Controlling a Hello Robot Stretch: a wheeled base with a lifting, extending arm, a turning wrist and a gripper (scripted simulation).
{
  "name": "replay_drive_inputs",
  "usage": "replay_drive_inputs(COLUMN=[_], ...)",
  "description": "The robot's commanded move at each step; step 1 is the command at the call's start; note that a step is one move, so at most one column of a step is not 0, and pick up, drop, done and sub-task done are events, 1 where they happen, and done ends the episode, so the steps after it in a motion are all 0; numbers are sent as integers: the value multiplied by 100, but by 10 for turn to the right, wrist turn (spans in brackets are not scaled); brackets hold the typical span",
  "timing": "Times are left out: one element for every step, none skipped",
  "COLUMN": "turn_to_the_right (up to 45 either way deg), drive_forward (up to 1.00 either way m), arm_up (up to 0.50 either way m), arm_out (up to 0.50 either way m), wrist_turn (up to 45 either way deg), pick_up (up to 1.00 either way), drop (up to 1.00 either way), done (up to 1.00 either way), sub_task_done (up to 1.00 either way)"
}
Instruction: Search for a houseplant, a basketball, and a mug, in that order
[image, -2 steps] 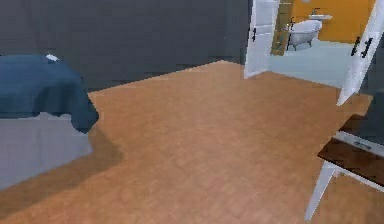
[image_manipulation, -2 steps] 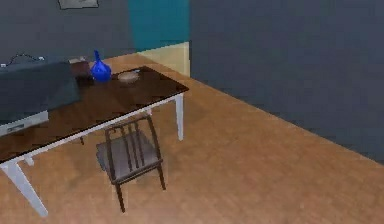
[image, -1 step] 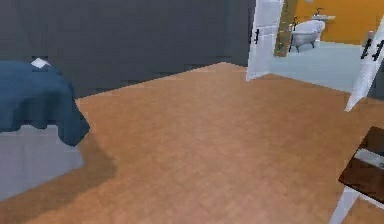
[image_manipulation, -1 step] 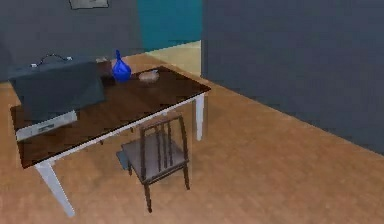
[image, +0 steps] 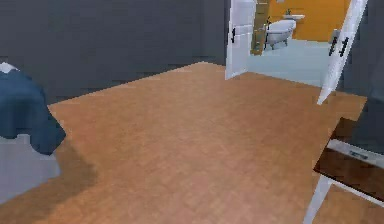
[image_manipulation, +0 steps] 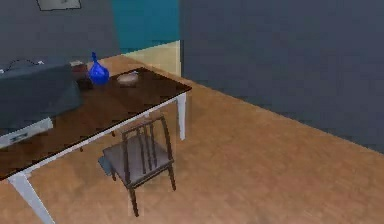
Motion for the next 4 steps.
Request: replay_drive_inputs(turn_to_the_right=[0,60,0,420], drive_forward=[100,0,35,0], arm_up=[0,0,0,0], arm_out=[0,0,0,0], wrist_turn=[0,0,0,0], pick_up=[0,0,0,0], drop=[0,0,0,0], done=[0,0,0,0], sub_task_done=[0,0,0,0])
